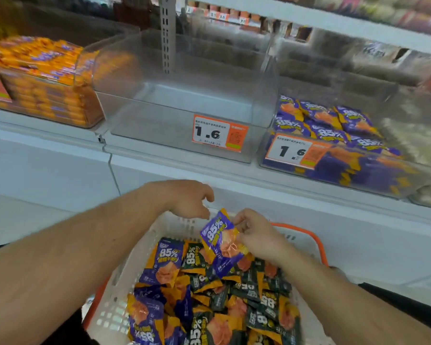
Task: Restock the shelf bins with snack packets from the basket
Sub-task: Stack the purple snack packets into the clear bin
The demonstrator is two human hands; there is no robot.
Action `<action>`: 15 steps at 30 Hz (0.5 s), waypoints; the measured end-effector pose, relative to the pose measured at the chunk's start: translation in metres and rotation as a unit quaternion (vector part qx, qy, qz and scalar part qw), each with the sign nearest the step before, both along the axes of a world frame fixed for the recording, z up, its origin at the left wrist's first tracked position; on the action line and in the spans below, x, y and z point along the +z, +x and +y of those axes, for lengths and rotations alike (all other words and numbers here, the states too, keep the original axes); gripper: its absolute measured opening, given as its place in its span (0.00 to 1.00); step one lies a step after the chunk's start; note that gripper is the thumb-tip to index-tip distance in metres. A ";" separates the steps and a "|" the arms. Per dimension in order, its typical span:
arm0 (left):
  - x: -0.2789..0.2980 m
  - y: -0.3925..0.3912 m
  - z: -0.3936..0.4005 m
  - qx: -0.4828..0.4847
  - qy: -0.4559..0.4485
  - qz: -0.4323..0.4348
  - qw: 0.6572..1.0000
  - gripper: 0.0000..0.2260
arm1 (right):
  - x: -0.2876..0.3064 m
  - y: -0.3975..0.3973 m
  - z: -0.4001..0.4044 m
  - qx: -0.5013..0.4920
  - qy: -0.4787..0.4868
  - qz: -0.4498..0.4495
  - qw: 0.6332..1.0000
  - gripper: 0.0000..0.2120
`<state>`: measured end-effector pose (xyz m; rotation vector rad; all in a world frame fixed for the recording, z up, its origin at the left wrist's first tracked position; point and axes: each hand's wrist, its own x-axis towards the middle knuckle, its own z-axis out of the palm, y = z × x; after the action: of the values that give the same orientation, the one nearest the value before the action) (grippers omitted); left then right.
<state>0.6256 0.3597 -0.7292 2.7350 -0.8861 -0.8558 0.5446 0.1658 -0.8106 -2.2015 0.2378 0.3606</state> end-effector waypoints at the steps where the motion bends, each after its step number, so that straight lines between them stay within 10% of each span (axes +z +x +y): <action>1: 0.006 0.004 -0.001 0.020 -0.021 -0.009 1.000 0.25 | 0.017 0.001 -0.007 0.018 -0.001 -0.029 0.999 0.16; 9: 0.045 0.009 -0.011 0.063 -0.177 0.103 0.977 0.39 | 0.109 0.002 -0.032 -0.027 0.123 -0.133 0.983 0.19; 15: 0.091 0.007 -0.024 0.095 -0.384 0.121 0.911 0.06 | 0.147 -0.011 -0.043 -0.038 0.172 -0.172 0.969 0.16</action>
<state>0.6323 0.3358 -0.6384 1.9416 -0.6902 -0.6094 0.5331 0.1226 -0.6634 -1.8662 0.0630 -0.0270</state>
